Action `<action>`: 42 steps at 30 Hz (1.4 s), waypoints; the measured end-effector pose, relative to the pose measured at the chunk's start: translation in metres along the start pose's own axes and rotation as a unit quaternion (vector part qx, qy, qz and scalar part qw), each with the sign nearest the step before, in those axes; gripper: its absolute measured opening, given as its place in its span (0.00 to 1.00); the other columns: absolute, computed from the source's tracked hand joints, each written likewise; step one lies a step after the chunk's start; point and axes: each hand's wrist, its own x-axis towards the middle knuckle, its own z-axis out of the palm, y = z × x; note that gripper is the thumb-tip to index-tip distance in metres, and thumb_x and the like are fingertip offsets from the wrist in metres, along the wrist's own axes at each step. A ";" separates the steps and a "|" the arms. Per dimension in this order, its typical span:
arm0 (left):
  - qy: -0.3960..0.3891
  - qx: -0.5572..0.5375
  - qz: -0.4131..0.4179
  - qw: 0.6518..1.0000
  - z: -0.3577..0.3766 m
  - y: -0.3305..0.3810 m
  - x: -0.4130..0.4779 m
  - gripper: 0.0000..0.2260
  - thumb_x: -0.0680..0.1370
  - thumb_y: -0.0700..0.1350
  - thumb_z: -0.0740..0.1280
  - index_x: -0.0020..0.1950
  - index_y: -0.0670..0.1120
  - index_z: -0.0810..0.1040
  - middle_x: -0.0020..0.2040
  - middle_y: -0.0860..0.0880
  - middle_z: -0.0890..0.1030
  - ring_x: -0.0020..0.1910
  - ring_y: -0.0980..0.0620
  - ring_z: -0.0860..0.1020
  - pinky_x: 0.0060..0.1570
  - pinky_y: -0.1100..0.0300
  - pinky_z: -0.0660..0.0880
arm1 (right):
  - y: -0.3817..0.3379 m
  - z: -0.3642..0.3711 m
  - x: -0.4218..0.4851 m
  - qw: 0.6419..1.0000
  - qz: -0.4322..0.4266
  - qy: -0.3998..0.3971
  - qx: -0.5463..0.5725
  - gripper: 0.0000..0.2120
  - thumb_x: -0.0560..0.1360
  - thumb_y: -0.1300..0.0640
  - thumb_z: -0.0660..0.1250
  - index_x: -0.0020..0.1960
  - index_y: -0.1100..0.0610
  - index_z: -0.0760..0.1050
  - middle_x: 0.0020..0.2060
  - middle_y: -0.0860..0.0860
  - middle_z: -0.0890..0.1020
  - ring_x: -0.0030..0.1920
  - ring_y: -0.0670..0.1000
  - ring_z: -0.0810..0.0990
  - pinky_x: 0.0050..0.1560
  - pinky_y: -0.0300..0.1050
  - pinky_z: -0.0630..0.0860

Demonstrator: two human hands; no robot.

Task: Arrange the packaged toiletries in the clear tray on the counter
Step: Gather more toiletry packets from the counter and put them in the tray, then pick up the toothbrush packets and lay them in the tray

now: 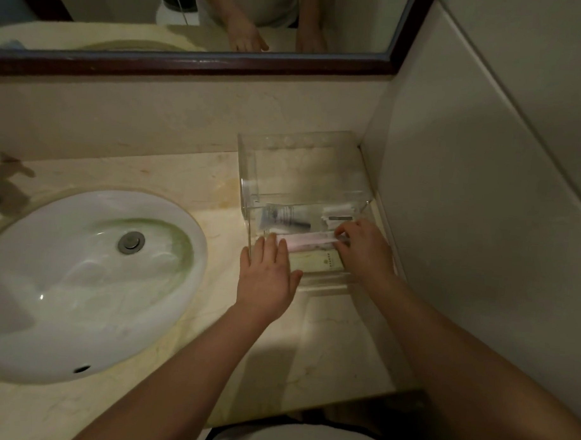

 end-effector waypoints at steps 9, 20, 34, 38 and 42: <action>-0.033 -0.030 -0.001 0.999 -0.003 -0.008 0.000 0.32 0.81 0.61 0.48 0.79 0.44 0.47 0.80 0.43 0.47 0.78 0.40 0.43 0.75 0.41 0.45 | -0.022 -0.004 0.003 0.999 0.043 -0.019 -0.024 0.08 0.73 0.56 0.67 0.52 0.52 0.79 0.52 0.56 0.79 0.53 0.58 0.77 0.46 0.49 0.75; 0.179 -0.216 -0.180 0.943 -0.051 -0.104 -0.067 0.23 0.77 0.44 0.63 0.70 0.38 0.68 0.65 0.39 0.74 0.65 0.40 0.70 0.67 0.49 0.67 | -0.179 0.033 -0.028 0.977 -0.164 -0.057 0.125 0.14 0.73 0.54 0.69 0.58 0.53 0.78 0.51 0.54 0.81 0.52 0.56 0.79 0.53 0.49 0.74; 0.266 -0.276 -0.444 0.810 -0.079 -0.349 -0.201 0.21 0.77 0.42 0.61 0.70 0.43 0.69 0.66 0.42 0.73 0.65 0.44 0.71 0.63 0.52 0.69 | -0.440 0.120 -0.070 0.917 -0.320 -0.194 0.139 0.18 0.74 0.48 0.68 0.63 0.47 0.75 0.56 0.50 0.80 0.54 0.50 0.78 0.58 0.48 0.73; 0.257 -0.259 -0.465 0.807 -0.080 -0.453 -0.226 0.19 0.75 0.39 0.61 0.65 0.43 0.74 0.60 0.40 0.76 0.59 0.42 0.74 0.57 0.52 0.70 | -0.532 0.154 -0.072 0.922 -0.301 -0.201 0.136 0.20 0.74 0.48 0.69 0.64 0.50 0.75 0.57 0.52 0.79 0.56 0.52 0.79 0.57 0.48 0.74; 0.253 -0.230 -0.532 0.775 -0.088 -0.558 -0.260 0.15 0.75 0.37 0.61 0.60 0.46 0.79 0.59 0.42 0.75 0.59 0.42 0.72 0.55 0.52 0.72 | -0.611 0.182 -0.078 0.930 -0.281 -0.222 0.089 0.25 0.72 0.46 0.71 0.66 0.50 0.72 0.60 0.52 0.78 0.59 0.53 0.77 0.58 0.48 0.73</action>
